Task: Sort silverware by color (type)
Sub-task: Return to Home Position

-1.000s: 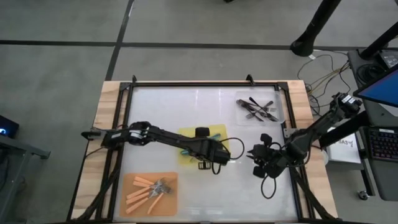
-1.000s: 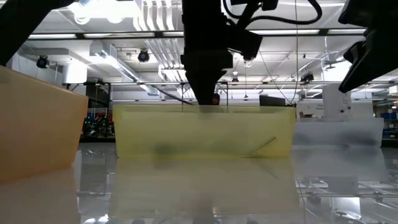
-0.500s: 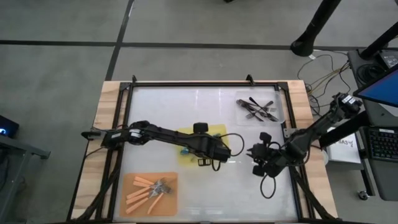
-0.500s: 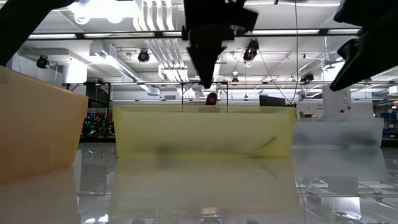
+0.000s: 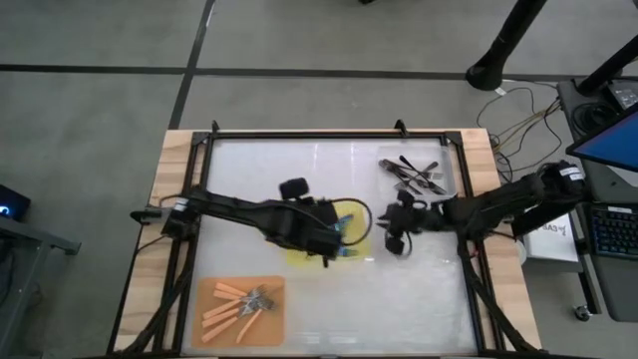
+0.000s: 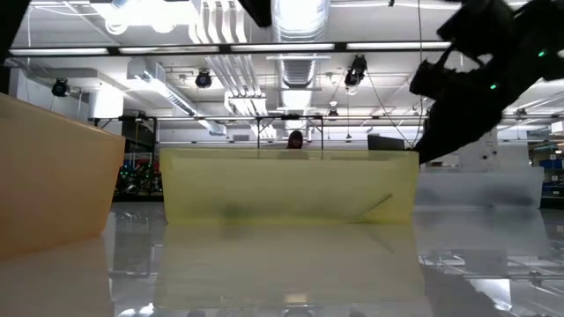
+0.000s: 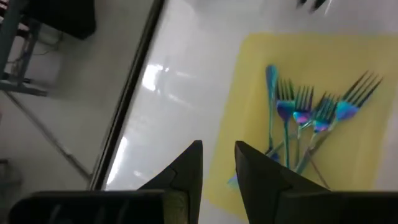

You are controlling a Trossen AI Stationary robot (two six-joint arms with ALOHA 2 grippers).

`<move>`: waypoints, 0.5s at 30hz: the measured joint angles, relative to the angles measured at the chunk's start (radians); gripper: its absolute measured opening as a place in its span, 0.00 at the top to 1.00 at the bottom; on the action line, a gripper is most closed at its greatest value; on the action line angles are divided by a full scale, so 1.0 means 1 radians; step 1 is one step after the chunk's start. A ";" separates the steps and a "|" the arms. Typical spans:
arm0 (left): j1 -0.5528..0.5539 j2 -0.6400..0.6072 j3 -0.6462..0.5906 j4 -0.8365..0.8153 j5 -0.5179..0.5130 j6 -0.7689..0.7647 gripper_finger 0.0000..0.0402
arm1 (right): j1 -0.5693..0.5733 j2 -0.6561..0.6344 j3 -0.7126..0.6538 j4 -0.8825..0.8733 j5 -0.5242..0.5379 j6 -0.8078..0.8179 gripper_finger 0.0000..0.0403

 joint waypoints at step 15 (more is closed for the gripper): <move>-0.197 -0.350 -0.354 -0.003 -0.325 -0.396 0.81 | -0.408 -0.046 -0.200 0.407 -0.261 -0.098 0.82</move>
